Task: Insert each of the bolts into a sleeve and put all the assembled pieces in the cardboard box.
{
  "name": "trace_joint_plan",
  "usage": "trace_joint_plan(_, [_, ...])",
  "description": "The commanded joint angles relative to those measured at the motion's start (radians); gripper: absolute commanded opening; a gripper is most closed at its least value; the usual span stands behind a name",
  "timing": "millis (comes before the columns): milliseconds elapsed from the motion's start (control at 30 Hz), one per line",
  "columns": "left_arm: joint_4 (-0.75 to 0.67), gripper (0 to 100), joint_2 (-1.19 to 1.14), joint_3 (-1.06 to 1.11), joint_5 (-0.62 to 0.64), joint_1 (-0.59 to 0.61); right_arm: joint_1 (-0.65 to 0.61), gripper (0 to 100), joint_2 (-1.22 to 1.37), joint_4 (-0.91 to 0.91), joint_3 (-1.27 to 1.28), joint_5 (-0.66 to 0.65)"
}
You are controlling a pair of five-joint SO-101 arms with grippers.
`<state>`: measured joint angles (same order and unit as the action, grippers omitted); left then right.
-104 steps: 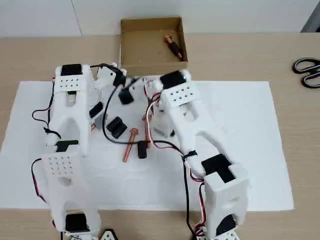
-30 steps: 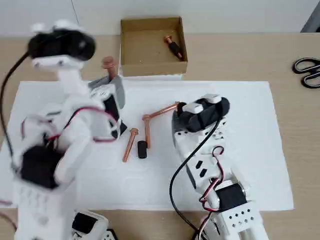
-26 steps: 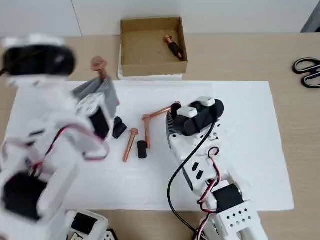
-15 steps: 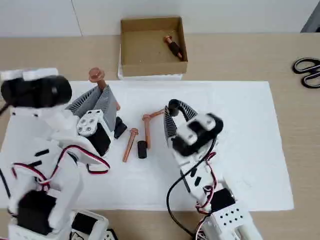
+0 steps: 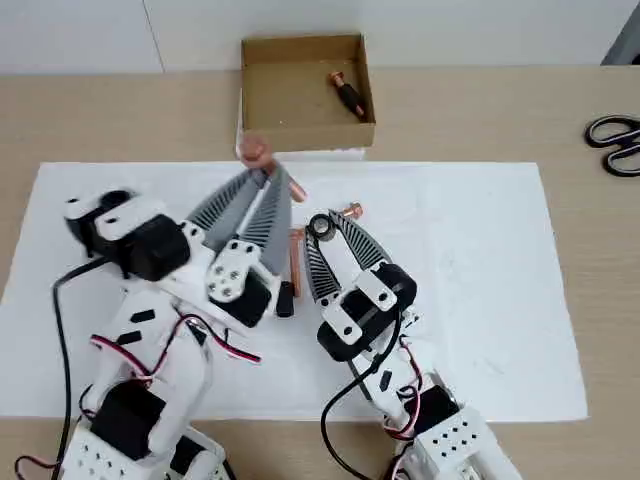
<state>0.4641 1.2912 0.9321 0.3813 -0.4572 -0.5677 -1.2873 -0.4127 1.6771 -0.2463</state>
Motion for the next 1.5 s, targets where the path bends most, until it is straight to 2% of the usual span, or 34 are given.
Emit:
trace_joint_plan(0, [-0.032, 1, 0.012, 0.01, -0.006, -0.028, 0.008, 0.5, -0.016, -0.028, -0.008, 0.064])
trace_joint_plan(100, [-0.035, 1, 0.012, 0.047, -0.057, -0.032, 0.036, 0.5, -0.015, -0.024, -0.025, 0.15])
trace_joint_plan(367, [-0.075, 1, 0.012, 0.107, -0.238, -0.114, 0.039, 0.5, -0.015, -0.022, -0.023, 0.155])
trace_joint_plan(633, [-0.16, 1, 0.012, 0.179, -0.287, -0.112, 0.039, 0.5, -0.015, 0.058, -0.025, 0.153])
trace_joint_plan(800, [-0.169, 1, 0.012, 0.232, -0.301, -0.115, 0.038, 0.5, -0.015, 0.058, -0.026, 0.153])
trace_joint_plan(967, [-0.242, 1, 0.014, 0.275, -0.322, -0.115, 0.038, 0.5, -0.015, 0.058, -0.026, 0.153])
trace_joint_plan(1267, [-0.285, 1, 0.012, 0.282, -0.371, -0.114, 0.038, 0.5, -0.015, 0.058, -0.026, 0.153])
trace_joint_plan(1467, [-0.29, 1, 0.014, 0.358, -0.423, -0.118, 0.038, 0.5, -0.015, 0.062, -0.058, 0.153])
